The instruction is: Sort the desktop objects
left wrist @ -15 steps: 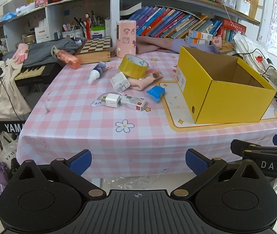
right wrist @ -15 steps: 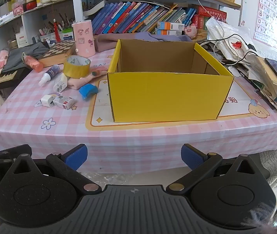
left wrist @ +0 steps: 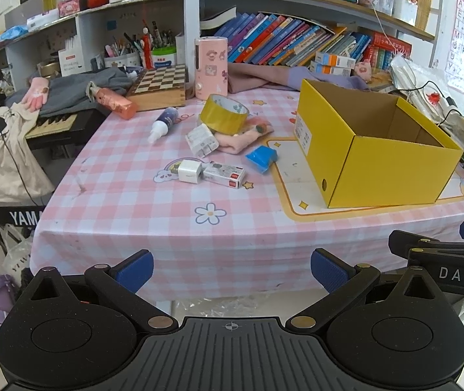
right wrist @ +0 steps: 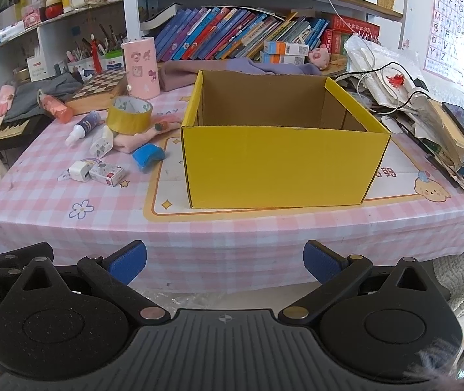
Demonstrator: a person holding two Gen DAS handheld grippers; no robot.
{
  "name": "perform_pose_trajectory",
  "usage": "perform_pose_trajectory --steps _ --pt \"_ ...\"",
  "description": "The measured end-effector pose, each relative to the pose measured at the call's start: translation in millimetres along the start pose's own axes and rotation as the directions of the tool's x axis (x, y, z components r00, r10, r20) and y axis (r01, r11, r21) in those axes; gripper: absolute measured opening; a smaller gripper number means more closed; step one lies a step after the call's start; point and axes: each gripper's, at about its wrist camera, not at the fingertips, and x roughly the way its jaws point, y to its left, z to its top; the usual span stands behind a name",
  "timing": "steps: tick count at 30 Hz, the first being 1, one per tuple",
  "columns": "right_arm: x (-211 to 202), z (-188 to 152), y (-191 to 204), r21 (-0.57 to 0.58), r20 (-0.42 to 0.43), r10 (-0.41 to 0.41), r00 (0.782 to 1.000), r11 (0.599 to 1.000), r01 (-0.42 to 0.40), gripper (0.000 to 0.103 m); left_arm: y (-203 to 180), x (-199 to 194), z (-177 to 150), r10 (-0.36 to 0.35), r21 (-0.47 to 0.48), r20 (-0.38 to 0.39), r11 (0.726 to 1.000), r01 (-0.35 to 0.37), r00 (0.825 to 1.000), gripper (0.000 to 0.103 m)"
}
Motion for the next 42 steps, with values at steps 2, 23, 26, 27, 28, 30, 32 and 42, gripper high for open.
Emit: perform_pose_trajectory --steps 2,23,26,27,28,30,32,42 --pt "-1.0 0.0 -0.5 0.001 0.003 -0.003 1.000 1.000 0.003 0.103 0.0 -0.3 -0.3 -0.001 0.001 0.002 1.000 0.001 1.000 0.103" --pt "-1.0 1.4 1.5 -0.010 0.000 -0.005 1.000 1.000 0.005 0.103 5.7 3.7 -2.0 0.003 -0.020 -0.010 1.000 -0.003 1.000 0.103" --pt "-0.3 0.8 2.1 -0.011 -0.002 -0.004 1.000 1.000 0.004 0.103 6.1 3.7 -2.4 0.003 -0.022 -0.012 1.000 -0.003 1.000 0.103" --pt "-0.3 0.8 2.1 -0.010 -0.003 -0.003 1.000 1.000 0.003 0.103 6.0 3.8 -2.6 0.002 -0.023 -0.012 1.000 -0.002 1.000 0.103" --pt "-0.3 0.7 2.0 -0.010 -0.003 -0.004 1.000 1.000 0.004 0.103 6.1 3.7 -2.9 0.001 -0.023 -0.013 1.000 -0.002 1.000 0.103" --pt "0.1 0.4 2.1 -0.009 -0.004 -0.003 1.000 1.000 0.003 0.103 6.0 3.8 -2.7 0.000 -0.025 -0.014 1.000 0.000 1.000 0.103" --pt "1.2 -0.6 1.7 -0.007 -0.007 -0.002 1.000 1.000 0.002 0.103 6.2 4.0 -3.0 -0.002 -0.026 -0.015 1.000 0.002 1.000 0.103" --pt "1.7 -1.1 0.3 -0.009 -0.008 -0.001 1.000 1.000 0.001 0.103 4.3 3.3 -3.9 -0.007 -0.027 -0.020 1.000 0.007 1.000 0.103"
